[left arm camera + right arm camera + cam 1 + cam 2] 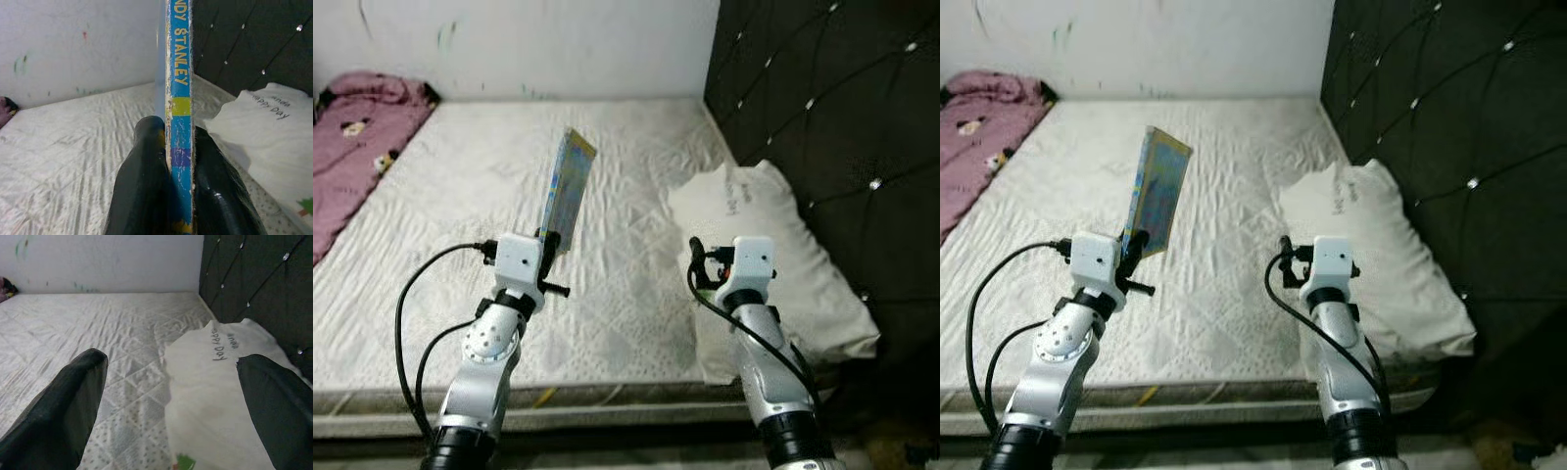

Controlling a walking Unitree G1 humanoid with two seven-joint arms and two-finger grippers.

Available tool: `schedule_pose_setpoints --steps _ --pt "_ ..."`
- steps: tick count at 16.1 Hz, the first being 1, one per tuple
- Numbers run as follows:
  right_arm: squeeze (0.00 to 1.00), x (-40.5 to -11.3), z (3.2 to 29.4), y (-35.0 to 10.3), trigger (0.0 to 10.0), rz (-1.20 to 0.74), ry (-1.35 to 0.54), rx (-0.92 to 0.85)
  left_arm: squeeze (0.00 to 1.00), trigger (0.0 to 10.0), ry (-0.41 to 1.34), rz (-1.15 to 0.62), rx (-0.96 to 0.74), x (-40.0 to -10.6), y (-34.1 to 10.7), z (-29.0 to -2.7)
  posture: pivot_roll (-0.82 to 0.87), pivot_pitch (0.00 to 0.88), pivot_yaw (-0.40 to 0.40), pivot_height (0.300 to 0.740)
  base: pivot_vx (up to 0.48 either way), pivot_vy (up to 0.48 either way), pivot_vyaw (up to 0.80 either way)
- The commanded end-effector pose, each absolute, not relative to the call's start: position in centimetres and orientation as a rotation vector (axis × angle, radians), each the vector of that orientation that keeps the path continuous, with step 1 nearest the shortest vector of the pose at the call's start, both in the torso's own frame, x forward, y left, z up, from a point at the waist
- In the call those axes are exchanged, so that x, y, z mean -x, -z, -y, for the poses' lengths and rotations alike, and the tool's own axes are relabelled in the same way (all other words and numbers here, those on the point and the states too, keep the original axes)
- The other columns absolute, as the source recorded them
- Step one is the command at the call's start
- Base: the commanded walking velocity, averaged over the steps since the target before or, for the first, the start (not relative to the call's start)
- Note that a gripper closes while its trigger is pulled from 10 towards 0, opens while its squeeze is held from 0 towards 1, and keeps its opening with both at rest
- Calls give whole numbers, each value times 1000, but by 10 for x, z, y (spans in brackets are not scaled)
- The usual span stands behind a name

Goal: Clean up the room

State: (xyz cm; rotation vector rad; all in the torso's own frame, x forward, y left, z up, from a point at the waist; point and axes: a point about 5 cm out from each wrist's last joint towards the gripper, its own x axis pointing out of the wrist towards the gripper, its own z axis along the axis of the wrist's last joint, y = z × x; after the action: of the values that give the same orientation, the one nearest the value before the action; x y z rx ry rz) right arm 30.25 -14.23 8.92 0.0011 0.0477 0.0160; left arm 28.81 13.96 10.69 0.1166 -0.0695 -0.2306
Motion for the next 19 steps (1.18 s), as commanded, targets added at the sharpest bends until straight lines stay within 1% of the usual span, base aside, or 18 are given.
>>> schedule_pose_setpoints --steps 1,2,7,8,9,11,12,15,19 --pt "0 -305 139 -96 10000 -21 -33 -2 0 10000 203 115 -126 -290 -117 -144 14 0 29 740 0 0 419" --pt "0 -305 139 -96 10000 -22 -32 -3 0 10000 194 111 -127 -290 -117 -145 14 0 29 740 0 0 419" --pt "0 -305 139 -94 10000 -27 -26 -8 0 10000 172 110 -155 -291 -117 -148 19 0 30 740 0 0 0" --pt "0 -305 139 -94 10000 -28 -26 -9 0 10000 153 121 -193 -293 -118 -149 20 0 29 740 0 0 0" --pt "0 -305 139 -94 10000 -29 -25 -11 0 10000 147 141 -195 -295 -120 -152 23 0 29 740 0 0 0" --pt "0 -305 138 -94 10000 -30 -25 -14 0 10000 191 159 -126 -295 -123 -160 25 0 30 740 0 0 0" --pt "0 -306 139 -94 10000 -30 -22 -17 0 10000 156 159 -133 -296 -123 -163 25 0 30 740 0 0 0" --pt "0 -305 139 -94 10000 -30 -19 -21 0 10000 99 145 -157 -296 -121 -162 24 0 33 740 0 0 0" --pt "0 -305 140 -94 10000 -30 -20 -18 0 10000 162 133 -102 -295 -119 -158 21 0 30 740 0 0 0"
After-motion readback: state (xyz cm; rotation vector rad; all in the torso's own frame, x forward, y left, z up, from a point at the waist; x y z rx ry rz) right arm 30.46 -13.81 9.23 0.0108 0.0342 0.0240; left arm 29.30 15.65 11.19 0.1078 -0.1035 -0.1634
